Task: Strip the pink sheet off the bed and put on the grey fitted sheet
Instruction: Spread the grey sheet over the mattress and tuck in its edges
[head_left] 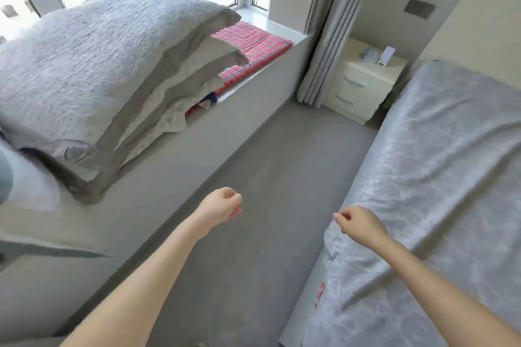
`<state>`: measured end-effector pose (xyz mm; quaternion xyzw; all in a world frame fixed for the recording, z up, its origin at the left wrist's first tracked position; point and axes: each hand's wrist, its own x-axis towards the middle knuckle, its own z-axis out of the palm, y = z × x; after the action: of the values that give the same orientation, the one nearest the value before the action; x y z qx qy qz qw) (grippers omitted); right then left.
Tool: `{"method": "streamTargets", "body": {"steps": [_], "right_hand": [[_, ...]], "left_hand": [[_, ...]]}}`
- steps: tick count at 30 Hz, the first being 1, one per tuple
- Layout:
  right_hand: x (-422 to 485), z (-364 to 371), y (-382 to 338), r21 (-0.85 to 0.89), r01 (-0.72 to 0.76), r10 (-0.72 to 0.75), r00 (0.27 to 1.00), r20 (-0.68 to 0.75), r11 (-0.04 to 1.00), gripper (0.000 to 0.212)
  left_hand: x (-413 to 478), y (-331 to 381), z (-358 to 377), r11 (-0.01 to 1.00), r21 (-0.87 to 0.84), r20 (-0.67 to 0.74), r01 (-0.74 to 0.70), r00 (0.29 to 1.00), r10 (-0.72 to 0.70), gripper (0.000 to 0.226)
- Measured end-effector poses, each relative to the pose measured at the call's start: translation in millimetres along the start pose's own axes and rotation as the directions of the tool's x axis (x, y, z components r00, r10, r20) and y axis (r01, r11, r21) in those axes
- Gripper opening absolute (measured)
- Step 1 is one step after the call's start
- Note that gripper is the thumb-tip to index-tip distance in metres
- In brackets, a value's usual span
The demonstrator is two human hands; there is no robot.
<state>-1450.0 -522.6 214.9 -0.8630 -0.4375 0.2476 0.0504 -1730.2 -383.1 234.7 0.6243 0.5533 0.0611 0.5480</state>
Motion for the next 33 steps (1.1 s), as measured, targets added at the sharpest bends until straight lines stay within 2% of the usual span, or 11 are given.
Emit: {"method": "streamTargets", "body": {"steps": [4, 8, 12, 15, 21, 26, 30, 33], "right_hand": [[1.3, -44.1, 6.0, 0.153, -0.095, 0.116, 0.985, -0.132, 0.984, 0.038], [17.8, -93.7, 34.1, 0.33, -0.162, 0.253, 0.934, -0.252, 0.93, 0.042], [52.2, -147.0, 72.5, 0.458, -0.212, 0.38, 0.87, -0.313, 0.863, 0.029], [95.6, -188.1, 103.2, 0.508, -0.227, 0.431, 0.84, -0.329, 0.831, 0.032], [196.2, -267.5, 137.1, 0.59, -0.255, 0.518, 0.789, -0.331, 0.766, 0.03], [296.1, -310.1, 146.2, 0.628, -0.261, 0.539, 0.786, -0.302, 0.733, 0.031], [390.8, -343.2, 163.6, 0.647, -0.274, 0.568, 0.767, -0.3, 0.711, 0.032], [454.3, -365.4, 182.6, 0.684, -0.303, 0.635, 0.712, -0.3, 0.663, 0.032]], "left_hand": [[30.5, 72.1, -8.1, 0.99, 0.075, 0.096, -0.117, 0.989, 0.109, 0.022], [77.2, 160.7, 11.5, 0.96, 0.092, 0.164, -0.265, 0.955, 0.248, 0.022], [131.1, 255.6, 47.2, 0.926, 0.055, 0.226, -0.374, 0.908, 0.353, 0.02], [181.7, 325.2, 71.0, 0.903, 0.056, 0.251, -0.427, 0.881, 0.401, 0.019], [289.6, 442.5, 105.5, 0.912, -0.015, 0.229, -0.41, 0.886, 0.403, 0.019], [385.8, 513.9, 128.3, 0.915, -0.022, 0.26, -0.403, 0.881, 0.394, 0.017], [488.9, 572.7, 153.6, 0.911, 0.011, 0.315, -0.411, 0.866, 0.387, 0.017], [569.1, 622.4, 180.1, 0.905, 0.061, 0.386, -0.421, 0.846, 0.368, 0.018]]}}
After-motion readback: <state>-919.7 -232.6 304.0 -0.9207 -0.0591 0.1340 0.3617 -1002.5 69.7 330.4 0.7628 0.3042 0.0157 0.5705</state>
